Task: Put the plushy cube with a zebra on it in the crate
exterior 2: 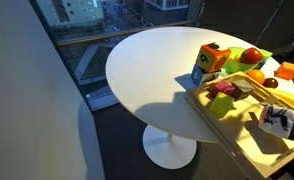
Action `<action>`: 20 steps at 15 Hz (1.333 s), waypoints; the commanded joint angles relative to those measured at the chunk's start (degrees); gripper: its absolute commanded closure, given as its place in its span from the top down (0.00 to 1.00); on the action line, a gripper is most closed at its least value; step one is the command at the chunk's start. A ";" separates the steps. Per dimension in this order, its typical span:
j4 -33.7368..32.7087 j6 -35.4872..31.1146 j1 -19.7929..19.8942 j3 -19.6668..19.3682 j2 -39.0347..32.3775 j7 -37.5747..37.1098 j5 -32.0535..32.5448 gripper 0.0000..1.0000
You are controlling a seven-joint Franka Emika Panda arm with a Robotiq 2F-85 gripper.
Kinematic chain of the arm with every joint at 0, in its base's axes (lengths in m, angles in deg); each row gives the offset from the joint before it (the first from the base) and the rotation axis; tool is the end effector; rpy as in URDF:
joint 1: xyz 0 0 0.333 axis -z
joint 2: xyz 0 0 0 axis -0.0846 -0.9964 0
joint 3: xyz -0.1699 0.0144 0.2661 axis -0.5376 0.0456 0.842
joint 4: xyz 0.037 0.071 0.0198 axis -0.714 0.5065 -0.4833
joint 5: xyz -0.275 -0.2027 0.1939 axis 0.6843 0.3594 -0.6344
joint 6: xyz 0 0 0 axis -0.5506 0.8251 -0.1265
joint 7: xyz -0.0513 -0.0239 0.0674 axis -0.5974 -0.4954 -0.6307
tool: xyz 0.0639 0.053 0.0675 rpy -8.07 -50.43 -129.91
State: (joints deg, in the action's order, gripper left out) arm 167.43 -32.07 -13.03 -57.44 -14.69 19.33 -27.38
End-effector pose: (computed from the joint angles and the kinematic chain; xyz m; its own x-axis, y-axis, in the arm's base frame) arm 0.4055 0.1017 0.4049 0.9353 0.3001 -0.1875 0.3143 -0.9480 0.0504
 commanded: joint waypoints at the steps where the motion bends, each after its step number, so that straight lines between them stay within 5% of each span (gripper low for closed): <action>1: -0.77 6.56 -0.15 -1.15 3.51 3.50 -2.77 1.00; 5: -0.91 9.20 0.46 -2.10 5.50 3.24 -4.58 1.00; 16: 2.33 -0.67 2.80 -4.20 13.83 -0.22 -7.15 1.00; 20: 0.85 1.20 2.50 -3.99 11.65 0.99 -6.54 1.00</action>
State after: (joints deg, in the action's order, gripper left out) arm 168.39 -31.01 -10.77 -61.65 -3.03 20.24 -33.82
